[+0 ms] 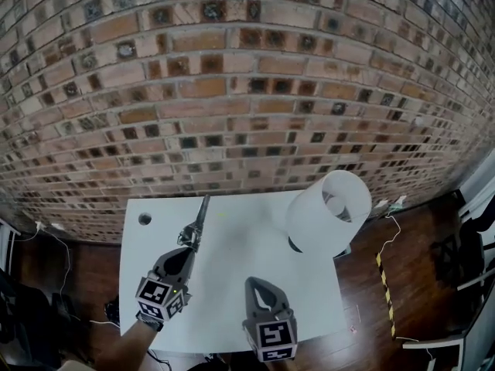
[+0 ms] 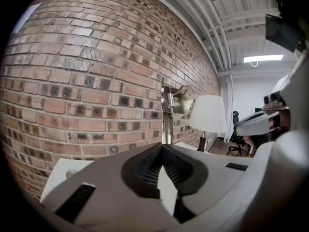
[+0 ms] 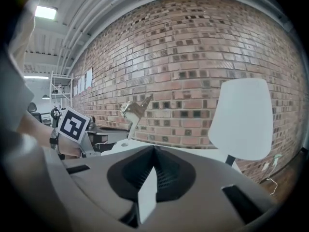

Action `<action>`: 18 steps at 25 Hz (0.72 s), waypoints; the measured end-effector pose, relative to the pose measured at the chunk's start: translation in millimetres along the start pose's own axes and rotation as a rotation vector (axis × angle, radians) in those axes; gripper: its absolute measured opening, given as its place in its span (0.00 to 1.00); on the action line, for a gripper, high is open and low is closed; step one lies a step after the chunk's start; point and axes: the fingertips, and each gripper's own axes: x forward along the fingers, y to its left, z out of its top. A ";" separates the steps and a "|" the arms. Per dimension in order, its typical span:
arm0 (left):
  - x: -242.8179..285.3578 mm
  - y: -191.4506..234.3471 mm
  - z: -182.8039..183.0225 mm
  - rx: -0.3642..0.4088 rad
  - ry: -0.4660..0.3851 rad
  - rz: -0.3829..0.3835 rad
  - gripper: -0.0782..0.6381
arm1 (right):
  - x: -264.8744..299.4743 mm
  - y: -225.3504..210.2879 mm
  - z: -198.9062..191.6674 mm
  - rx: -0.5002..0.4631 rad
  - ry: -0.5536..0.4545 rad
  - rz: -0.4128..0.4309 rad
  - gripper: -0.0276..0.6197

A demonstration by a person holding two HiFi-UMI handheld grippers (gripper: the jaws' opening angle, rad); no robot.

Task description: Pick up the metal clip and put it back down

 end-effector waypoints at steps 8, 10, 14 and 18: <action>-49.4 -17.0 29.5 -0.048 -0.077 -0.002 0.14 | -15.5 12.3 24.7 -0.028 -0.057 0.008 0.02; -60.3 -19.9 33.1 -0.045 -0.097 0.005 0.14 | -18.8 13.9 26.3 -0.024 -0.064 0.008 0.02; -72.2 -22.0 37.6 -0.070 -0.125 0.013 0.14 | -22.1 16.8 31.8 -0.029 -0.079 0.015 0.02; -76.5 -21.7 42.9 -0.075 -0.141 0.025 0.14 | -24.2 18.7 35.2 -0.036 -0.088 0.021 0.02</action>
